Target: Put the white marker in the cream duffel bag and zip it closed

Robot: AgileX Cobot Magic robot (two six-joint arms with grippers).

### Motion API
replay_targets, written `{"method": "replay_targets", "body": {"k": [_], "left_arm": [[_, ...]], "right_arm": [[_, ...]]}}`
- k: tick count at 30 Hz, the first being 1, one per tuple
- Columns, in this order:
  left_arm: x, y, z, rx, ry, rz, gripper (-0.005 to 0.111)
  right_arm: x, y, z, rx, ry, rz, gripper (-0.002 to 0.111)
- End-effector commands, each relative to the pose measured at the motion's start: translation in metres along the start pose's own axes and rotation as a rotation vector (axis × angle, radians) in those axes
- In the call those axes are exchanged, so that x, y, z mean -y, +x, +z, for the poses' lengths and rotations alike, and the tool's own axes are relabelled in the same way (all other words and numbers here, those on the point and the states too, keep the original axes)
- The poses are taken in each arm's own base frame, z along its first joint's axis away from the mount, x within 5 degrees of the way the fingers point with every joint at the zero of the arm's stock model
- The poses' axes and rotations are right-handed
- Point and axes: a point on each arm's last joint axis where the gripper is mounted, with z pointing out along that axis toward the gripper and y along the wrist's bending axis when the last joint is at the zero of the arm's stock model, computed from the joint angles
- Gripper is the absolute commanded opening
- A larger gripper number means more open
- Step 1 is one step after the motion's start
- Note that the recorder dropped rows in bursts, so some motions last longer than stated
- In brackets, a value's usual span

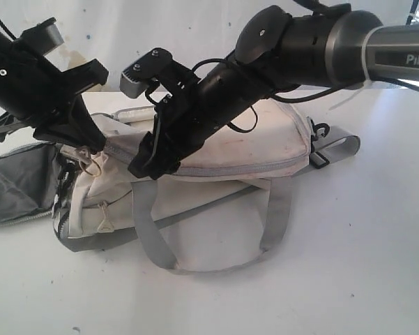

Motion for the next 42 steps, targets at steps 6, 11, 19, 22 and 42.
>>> {"method": "replay_targets", "body": {"k": [6, 11, 19, 22, 42], "left_arm": [[0.013, -0.001, -0.005, 0.049, 0.118, -0.011, 0.000], [0.009, 0.000, -0.004, 0.038, 0.078, 0.007, 0.000], [-0.013, -0.002, -0.008, 0.038, -0.089, -0.018, 0.000], [-0.022, -0.005, -0.014, 0.058, -0.087, -0.054, 0.000], [-0.058, -0.032, -0.020, 0.241, -0.139, -0.026, 0.000]], "right_arm": [[0.005, 0.005, 0.010, 0.001, 0.016, 0.012, 0.031], [0.004, 0.005, 0.010, -0.007, 0.006, 0.009, 0.004], [0.005, 0.013, 0.010, -0.095, 0.015, -0.031, 0.000], [0.007, 0.017, 0.009, -0.134, 0.040, -0.028, 0.000], [0.008, 0.022, 0.008, -0.194, 0.048, -0.070, 0.000]]}}
